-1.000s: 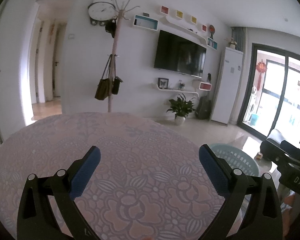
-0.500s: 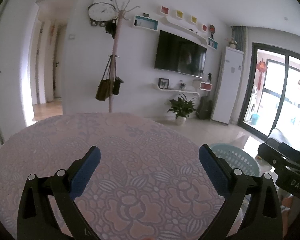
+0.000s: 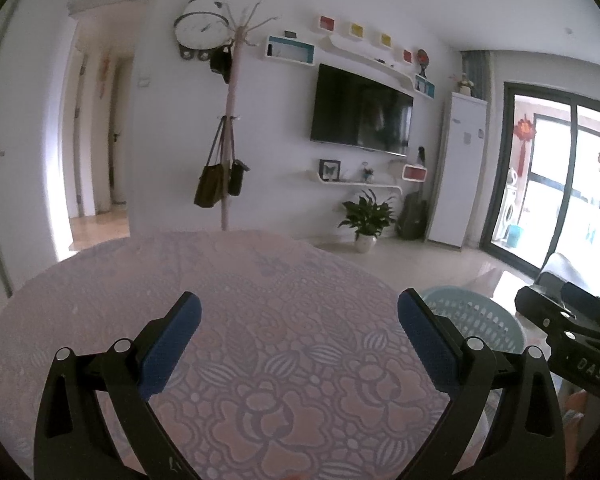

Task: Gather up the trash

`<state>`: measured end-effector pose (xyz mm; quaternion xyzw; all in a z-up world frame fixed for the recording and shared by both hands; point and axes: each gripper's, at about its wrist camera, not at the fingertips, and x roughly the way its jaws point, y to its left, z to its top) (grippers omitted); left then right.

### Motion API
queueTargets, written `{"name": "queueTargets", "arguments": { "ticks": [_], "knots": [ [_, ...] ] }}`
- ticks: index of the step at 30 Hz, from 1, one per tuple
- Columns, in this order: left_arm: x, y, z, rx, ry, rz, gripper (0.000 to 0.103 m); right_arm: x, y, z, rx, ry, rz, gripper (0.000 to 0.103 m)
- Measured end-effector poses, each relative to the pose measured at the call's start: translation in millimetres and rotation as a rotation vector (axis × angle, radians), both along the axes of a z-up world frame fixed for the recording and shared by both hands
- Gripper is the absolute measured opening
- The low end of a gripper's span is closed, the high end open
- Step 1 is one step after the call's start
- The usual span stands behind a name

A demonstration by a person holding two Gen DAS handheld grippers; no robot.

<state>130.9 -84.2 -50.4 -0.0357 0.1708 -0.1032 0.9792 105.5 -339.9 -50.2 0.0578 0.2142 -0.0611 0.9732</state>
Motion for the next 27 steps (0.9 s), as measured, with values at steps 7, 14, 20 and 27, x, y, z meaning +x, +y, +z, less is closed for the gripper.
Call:
{"name": "queueTargets", "arguments": {
  "ticks": [7,14,20,27],
  "knots": [
    [0,-1,3,0.009,-0.005,0.009,0.095,0,0,-1,-0.002,0.0,-0.001,0.092],
    [-9,-2,16,0.021,-0.009,0.034,0.095,-2,-1,1,-0.012,-0.007,-0.015,0.092],
    [-24,2,30,0.02,-0.016,0.047,0.095,-10,-4,8,-0.015,-0.01,-0.044,0.092],
    [-41,4,37,0.033,-0.008,0.057,0.095,-25,-9,21,-0.005,-0.025,-0.068,0.092]
  ]
}}
